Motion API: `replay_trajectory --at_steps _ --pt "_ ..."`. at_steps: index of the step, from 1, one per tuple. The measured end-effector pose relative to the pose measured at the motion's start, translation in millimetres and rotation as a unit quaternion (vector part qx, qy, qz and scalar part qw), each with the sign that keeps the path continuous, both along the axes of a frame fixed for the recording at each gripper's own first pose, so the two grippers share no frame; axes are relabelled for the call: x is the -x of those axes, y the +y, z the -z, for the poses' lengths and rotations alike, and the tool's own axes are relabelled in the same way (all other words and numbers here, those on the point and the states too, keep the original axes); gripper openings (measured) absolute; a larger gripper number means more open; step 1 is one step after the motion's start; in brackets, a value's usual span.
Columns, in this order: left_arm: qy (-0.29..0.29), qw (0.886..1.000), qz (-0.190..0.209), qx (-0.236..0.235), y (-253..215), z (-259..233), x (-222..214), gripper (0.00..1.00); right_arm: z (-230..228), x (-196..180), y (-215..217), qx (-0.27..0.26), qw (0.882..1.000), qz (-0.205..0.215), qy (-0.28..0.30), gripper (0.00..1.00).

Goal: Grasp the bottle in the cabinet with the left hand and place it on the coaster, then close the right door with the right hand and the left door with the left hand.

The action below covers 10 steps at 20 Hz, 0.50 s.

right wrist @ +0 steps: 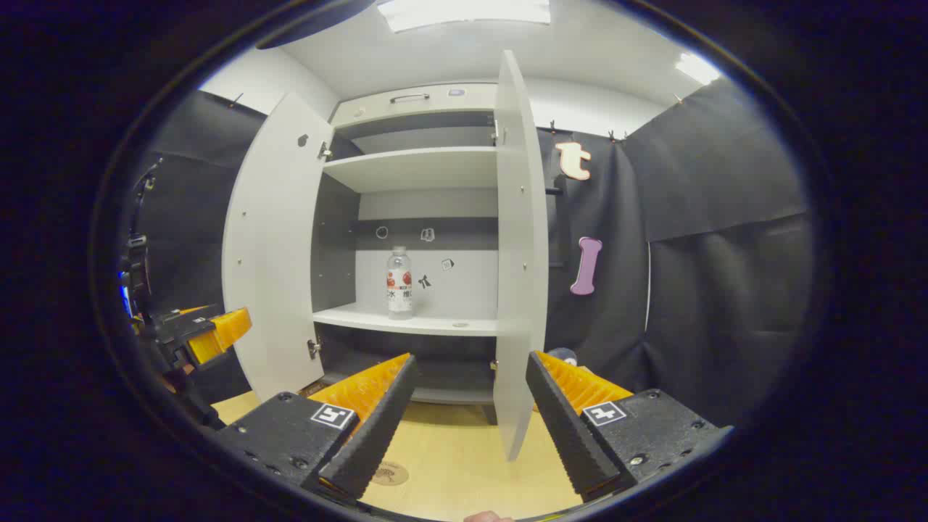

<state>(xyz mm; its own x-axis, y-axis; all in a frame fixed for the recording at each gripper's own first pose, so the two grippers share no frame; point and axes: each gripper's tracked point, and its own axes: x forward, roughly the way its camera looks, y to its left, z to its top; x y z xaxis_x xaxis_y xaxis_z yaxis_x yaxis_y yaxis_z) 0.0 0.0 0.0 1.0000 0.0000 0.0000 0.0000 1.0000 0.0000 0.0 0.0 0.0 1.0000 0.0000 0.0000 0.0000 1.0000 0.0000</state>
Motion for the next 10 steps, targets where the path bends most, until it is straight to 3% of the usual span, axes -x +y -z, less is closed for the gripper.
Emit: replay_trajectory --at_steps 7,8,10 --pt "0.009 0.999 0.014 -0.027 -2.6 6.3 -0.2 0.95 7.9 -3.8 8.5 -0.001 1.000 -0.007 0.013 0.99" --pt "0.003 1.000 0.015 -0.024 -3.8 4.4 1.2 0.90 9.3 -5.1 8.4 -0.005 1.000 -0.008 0.015 0.99" --pt "-0.001 1.000 0.024 -0.018 -8.0 2.8 1.5 0.95 11.0 -7.4 6.6 -0.005 1.000 -0.007 0.020 0.99"
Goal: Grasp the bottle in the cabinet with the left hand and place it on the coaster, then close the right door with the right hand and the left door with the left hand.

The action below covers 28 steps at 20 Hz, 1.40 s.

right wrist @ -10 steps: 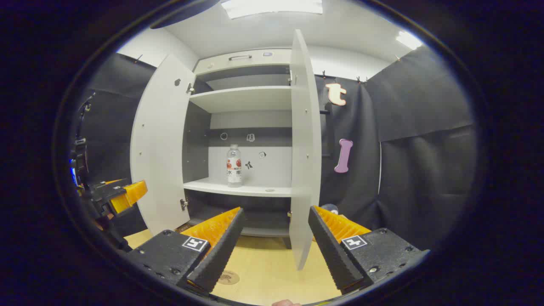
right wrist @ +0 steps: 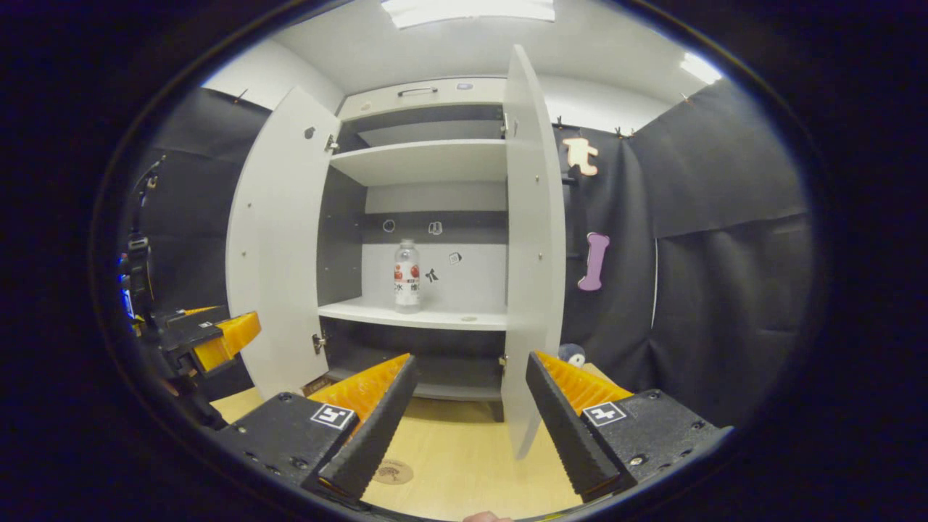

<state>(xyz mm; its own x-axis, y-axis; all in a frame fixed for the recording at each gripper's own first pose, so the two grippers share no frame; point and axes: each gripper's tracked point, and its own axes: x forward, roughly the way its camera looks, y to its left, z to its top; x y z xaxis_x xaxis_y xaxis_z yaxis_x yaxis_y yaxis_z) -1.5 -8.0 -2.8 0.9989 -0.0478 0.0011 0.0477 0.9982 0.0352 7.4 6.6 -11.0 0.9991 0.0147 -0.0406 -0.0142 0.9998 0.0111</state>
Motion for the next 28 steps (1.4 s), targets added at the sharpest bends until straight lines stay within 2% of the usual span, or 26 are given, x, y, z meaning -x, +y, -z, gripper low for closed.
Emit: replay_trajectory --at_steps 9,10,11,14,17,22,23,24,25,26,28 --pt "0.000 1.000 -0.003 -0.006 2.1 1.9 3.9 0.94 -0.6 1.2 3.7 -0.008 1.000 -0.007 -0.001 0.99" --pt "0.000 1.000 -0.002 -0.005 1.4 0.8 3.8 0.99 -0.8 2.0 5.8 -0.008 1.000 -0.010 0.000 0.99" --pt "-0.001 1.000 -0.001 -0.005 1.4 1.1 4.6 0.95 -1.2 2.3 5.9 -0.008 1.000 -0.011 0.000 0.99" --pt "-0.004 1.000 -0.004 -0.005 4.1 -1.9 3.4 0.95 -1.9 4.0 5.9 -0.009 1.000 -0.009 -0.002 0.99" --pt "-0.003 1.000 0.016 0.000 -6.9 -4.8 -5.3 0.95 -0.4 6.2 7.0 -0.010 1.000 -0.009 0.002 0.99" --pt "-0.002 0.996 0.084 0.035 -50.5 -15.7 -61.0 0.94 -2.1 12.9 4.5 -0.009 1.000 -0.005 0.001 0.99" --pt "-0.002 0.995 0.089 0.037 -57.3 -18.0 -76.8 0.99 -3.0 15.1 4.6 -0.012 1.000 -0.004 0.001 0.99" --pt "0.000 0.995 0.090 0.035 -62.4 -19.4 -93.5 0.95 -2.4 18.4 3.7 -0.014 1.000 -0.002 0.002 0.99" --pt "-0.006 0.995 0.091 0.031 -68.1 -23.3 -110.1 0.99 -2.1 20.6 2.1 -0.014 1.000 0.000 0.002 0.99" --pt "-0.007 0.995 0.093 0.029 -74.9 -25.9 -127.1 0.95 -1.7 21.2 -0.2 -0.014 1.000 0.005 0.003 0.99" --pt "-0.004 0.994 0.109 0.024 -92.6 -30.5 -160.3 0.95 -1.5 24.7 -5.8 -0.015 1.000 0.015 0.004 1.00"
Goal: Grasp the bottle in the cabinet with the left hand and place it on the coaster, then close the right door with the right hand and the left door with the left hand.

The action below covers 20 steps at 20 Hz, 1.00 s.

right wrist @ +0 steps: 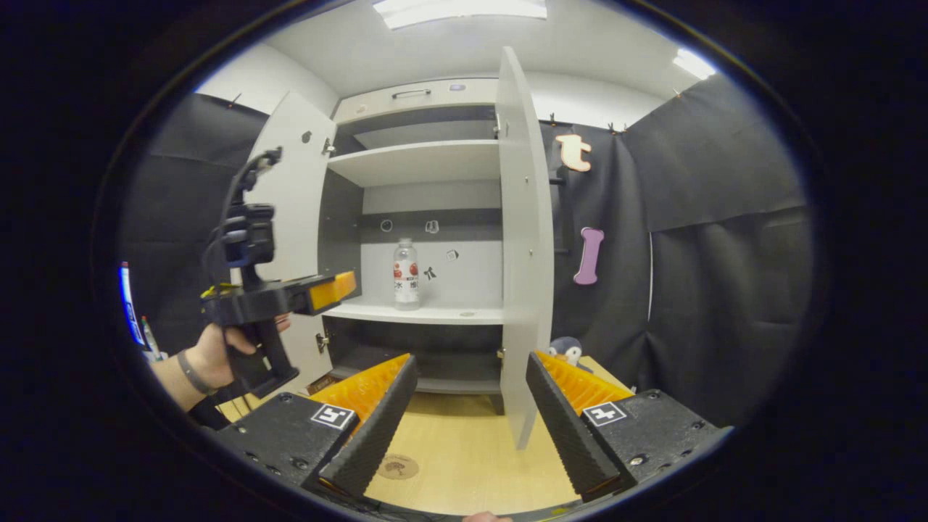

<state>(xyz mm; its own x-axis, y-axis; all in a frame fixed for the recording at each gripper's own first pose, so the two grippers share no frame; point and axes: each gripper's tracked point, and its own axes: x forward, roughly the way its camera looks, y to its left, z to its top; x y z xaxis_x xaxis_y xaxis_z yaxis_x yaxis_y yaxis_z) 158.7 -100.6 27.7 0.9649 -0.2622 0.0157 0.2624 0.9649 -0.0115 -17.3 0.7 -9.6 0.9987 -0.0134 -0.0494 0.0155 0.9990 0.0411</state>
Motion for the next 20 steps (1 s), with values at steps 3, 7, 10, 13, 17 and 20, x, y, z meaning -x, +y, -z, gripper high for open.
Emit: replay_trajectory --at_steps 3,7,10,13,17,20 --pt "-0.007 1.000 0.012 -0.011 -21.2 -6.9 -44.3 0.94 -1.3 1.1 -11.5 -0.006 1.000 0.021 0.000 1.00" --pt "-0.007 0.999 0.014 -0.038 -41.5 -6.8 -104.4 0.95 4.6 -1.8 -27.1 -0.011 0.999 0.043 0.012 1.00" --pt "0.008 0.998 0.008 -0.055 -48.7 1.4 -145.0 0.94 6.8 -4.4 -39.3 -0.012 0.998 0.060 0.013 1.00" --pt "0.025 0.998 -0.015 -0.053 -47.0 16.6 -179.3 0.96 9.7 -5.8 -50.8 -0.014 0.997 0.076 0.016 0.99" --pt "0.041 0.998 -0.036 -0.039 -39.5 33.0 -211.4 0.96 24.6 -10.0 -64.1 0.004 0.995 0.094 0.038 0.96" --pt "0.048 0.998 -0.040 -0.023 -36.5 33.9 -230.7 0.96 31.4 -14.7 -65.3 0.002 0.994 0.093 0.050 0.99"
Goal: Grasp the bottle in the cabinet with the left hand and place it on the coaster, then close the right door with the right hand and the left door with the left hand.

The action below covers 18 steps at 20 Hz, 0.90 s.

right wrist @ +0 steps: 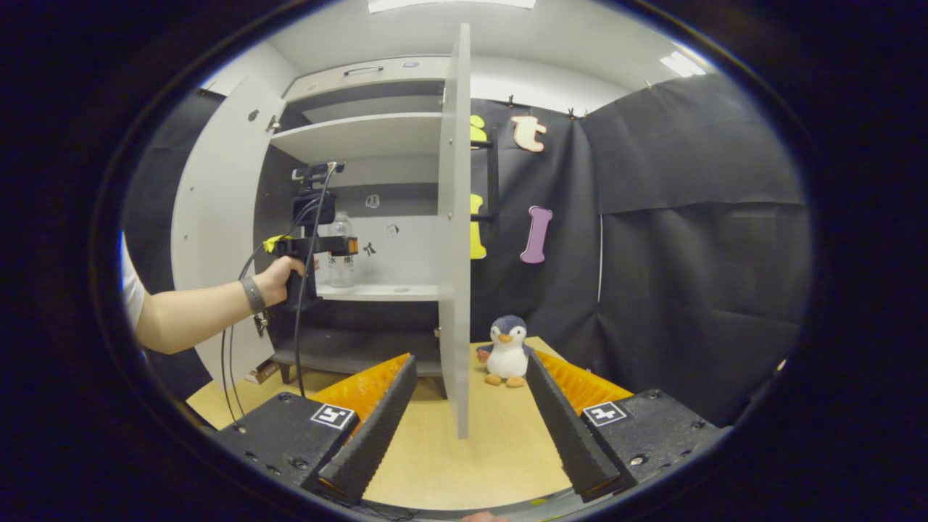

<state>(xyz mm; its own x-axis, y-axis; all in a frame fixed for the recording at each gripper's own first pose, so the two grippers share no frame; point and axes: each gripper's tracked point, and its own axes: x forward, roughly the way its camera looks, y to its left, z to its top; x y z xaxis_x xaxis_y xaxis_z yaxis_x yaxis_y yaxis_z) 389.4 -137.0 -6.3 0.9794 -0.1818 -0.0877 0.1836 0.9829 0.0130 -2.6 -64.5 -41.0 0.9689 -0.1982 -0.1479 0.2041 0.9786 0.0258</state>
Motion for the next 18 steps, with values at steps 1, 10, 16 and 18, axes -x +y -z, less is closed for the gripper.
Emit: replay_trajectory --at_steps 1,10,16,18 --pt "0.000 1.000 -0.004 0.002 0.7 -1.5 -3.7 0.96 -1.2 -1.2 -0.6 0.000 1.000 0.001 -0.001 0.96" --pt "-0.030 0.999 0.010 0.010 0.4 -27.7 3.7 0.74 -3.2 -9.1 1.8 -0.002 1.000 -0.009 -0.007 0.96" --pt "-0.058 0.997 0.041 0.007 9.4 -75.1 68.3 0.73 -9.0 -12.6 14.0 0.003 0.999 -0.032 -0.013 0.96" --pt "-0.052 0.998 0.047 -0.003 14.0 -83.2 92.9 0.74 -11.3 -13.9 18.6 0.007 0.999 -0.041 -0.018 0.96"
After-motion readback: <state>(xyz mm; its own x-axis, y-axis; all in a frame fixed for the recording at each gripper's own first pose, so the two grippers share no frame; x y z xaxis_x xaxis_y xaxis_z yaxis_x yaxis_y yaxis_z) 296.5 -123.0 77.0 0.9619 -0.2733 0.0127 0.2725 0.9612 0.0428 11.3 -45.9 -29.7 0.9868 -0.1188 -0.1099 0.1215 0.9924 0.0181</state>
